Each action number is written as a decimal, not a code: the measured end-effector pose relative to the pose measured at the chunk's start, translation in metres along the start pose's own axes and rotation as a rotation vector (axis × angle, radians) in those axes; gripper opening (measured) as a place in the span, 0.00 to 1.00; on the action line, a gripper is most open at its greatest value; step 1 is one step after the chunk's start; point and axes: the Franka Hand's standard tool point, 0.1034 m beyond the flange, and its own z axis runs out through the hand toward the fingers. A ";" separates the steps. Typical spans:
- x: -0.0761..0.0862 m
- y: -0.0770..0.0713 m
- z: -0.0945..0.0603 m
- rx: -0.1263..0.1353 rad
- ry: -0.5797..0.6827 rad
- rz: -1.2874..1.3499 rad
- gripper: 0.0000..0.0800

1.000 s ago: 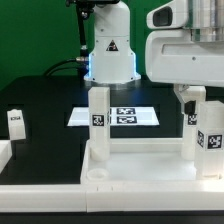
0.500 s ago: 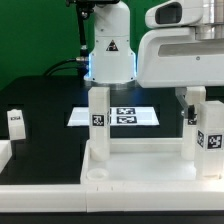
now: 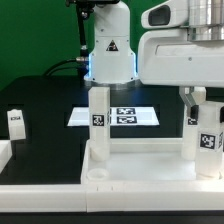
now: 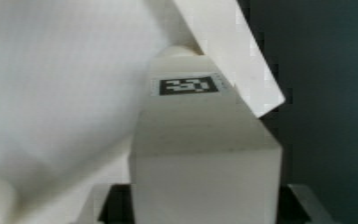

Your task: Assemble desk

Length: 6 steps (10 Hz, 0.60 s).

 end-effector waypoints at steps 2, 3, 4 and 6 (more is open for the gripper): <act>0.003 0.004 0.000 -0.004 -0.022 0.343 0.36; 0.003 0.005 0.000 -0.007 -0.023 0.385 0.36; 0.001 0.004 0.000 -0.008 -0.023 0.443 0.36; 0.000 0.005 0.001 -0.009 -0.034 0.631 0.36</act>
Offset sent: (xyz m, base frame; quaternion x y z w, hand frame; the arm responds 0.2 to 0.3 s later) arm 0.0000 0.0000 0.0000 0.0000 0.0000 0.1938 0.9810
